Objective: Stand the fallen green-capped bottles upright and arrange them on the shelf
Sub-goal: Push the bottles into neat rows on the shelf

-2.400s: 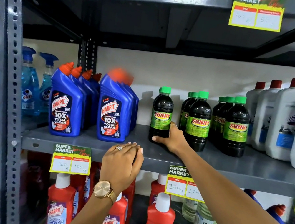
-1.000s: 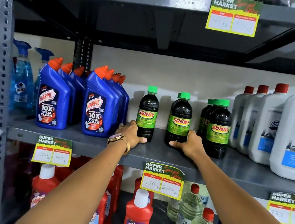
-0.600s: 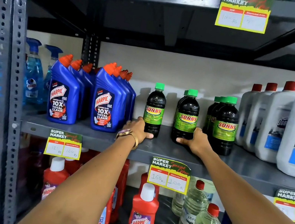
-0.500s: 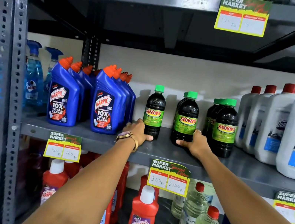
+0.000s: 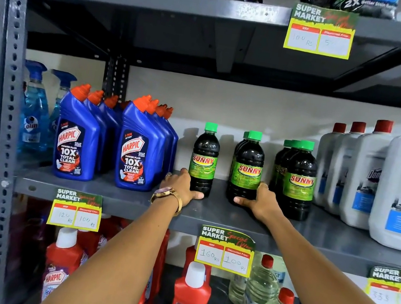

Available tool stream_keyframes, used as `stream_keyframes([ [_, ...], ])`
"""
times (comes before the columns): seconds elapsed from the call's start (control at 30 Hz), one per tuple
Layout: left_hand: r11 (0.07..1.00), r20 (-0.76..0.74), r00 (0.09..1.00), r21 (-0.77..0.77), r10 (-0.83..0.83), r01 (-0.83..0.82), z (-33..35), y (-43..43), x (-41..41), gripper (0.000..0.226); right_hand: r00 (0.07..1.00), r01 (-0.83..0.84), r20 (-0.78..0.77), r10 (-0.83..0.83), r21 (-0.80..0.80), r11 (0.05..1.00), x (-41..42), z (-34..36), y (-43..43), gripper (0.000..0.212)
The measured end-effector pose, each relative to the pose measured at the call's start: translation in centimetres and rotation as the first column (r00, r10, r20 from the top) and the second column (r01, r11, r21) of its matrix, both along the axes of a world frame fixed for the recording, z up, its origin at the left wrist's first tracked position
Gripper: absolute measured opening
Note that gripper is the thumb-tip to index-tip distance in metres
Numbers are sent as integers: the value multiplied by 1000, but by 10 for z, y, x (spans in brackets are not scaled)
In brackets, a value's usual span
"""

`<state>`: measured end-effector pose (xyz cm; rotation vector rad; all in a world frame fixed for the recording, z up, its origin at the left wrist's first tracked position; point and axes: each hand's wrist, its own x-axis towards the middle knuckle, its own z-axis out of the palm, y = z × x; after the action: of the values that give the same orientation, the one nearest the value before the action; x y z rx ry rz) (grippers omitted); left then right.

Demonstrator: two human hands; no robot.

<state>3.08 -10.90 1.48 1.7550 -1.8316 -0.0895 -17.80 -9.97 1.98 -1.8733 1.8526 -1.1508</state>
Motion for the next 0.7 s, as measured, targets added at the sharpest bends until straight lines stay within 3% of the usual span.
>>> stream_keyframes([
  [0.2, 1000, -1, 1000, 6, -7, 7, -1, -1, 1, 72, 999, -14, 32, 13, 12, 1000, -2, 0, -2, 78],
  [0.37, 999, -40, 999, 35, 14, -13, -2, -1, 2, 77, 964, -98, 254, 77, 69, 993, -19, 4, 12, 73],
  [0.43, 992, 63, 992, -71, 107, -102, -6, 13, 0, 68, 945, -92, 318, 78, 29, 995, -40, 3, 22, 64],
  [0.5, 947, 112, 987, -311, 115, -75, -11, 28, -6, 42, 933, 38, 360, -5, -85, 996, -66, 2, 34, 54],
  [0.57, 906, 59, 990, -398, -131, 143, -9, 42, -15, 16, 946, 233, 267, -185, -162, 959, -91, 1, 40, 65],
  [0.63, 871, 14, 904, -259, -428, 417, -3, 46, -30, 11, 944, 287, 198, -263, -105, 952, -108, 1, 39, 99],
  [0.7, 787, 75, 795, -114, -602, 606, 3, 44, -48, 15, 946, 206, 247, -208, 33, 978, -116, 3, 30, 125],
])
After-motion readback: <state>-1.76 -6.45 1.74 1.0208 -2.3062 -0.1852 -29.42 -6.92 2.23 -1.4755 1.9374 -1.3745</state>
